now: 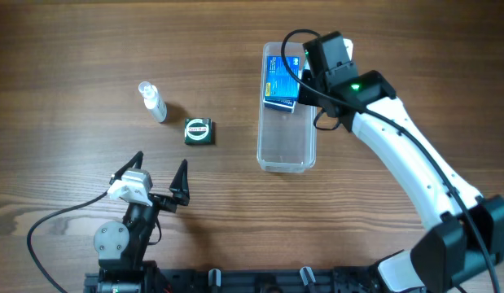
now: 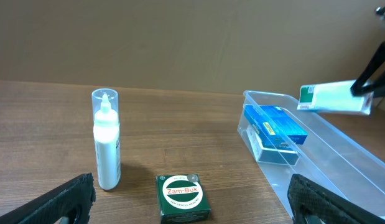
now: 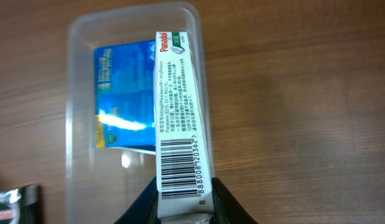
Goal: Pack container
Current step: 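Lower the Panadol box into the container on top of the boxes, then open the right gripper and withdraw it to the right side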
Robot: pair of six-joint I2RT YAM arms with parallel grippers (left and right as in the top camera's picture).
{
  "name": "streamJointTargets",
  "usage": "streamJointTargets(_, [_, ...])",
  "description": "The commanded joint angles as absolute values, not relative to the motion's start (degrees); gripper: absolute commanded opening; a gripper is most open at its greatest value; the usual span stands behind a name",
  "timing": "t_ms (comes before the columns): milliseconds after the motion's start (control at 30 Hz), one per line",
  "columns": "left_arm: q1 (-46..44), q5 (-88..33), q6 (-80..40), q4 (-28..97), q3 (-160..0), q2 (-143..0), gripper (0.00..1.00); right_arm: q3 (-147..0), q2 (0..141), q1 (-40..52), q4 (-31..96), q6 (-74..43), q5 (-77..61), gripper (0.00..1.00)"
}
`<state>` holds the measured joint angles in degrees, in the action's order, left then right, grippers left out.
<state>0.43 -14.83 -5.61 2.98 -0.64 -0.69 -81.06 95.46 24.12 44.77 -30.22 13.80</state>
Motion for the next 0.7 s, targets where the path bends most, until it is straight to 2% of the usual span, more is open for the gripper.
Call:
streamJointTargets(0, [0.10, -14.68, -4.91, 3.05, -0.34, -0.60, 1.00, -81.91, 97.69, 24.21, 44.80, -32.08, 16.69, 0.22])
streamJointTargets(400, [0.10, -14.68, -4.91, 3.05, -0.34, -0.60, 1.00, -81.91, 103.28, 24.21, 41.34, -31.44, 16.71, 0.22])
streamJointTargets(567, [0.10, -14.68, -4.91, 3.05, -0.34, -0.60, 1.00, -81.91, 104.51, 24.21, 40.45, -31.20, 16.71, 0.31])
streamJointTargets(600, [0.10, -14.68, -4.91, 3.05, -0.34, -0.60, 1.00, -81.91, 104.51, 24.21, 40.05, -30.96, 16.73, 0.37])
streamJointTargets(667, [0.10, -14.68, -4.91, 3.05, -0.34, -0.60, 1.00, -81.91, 104.51, 24.21, 39.48, -30.37, 16.71, 0.38])
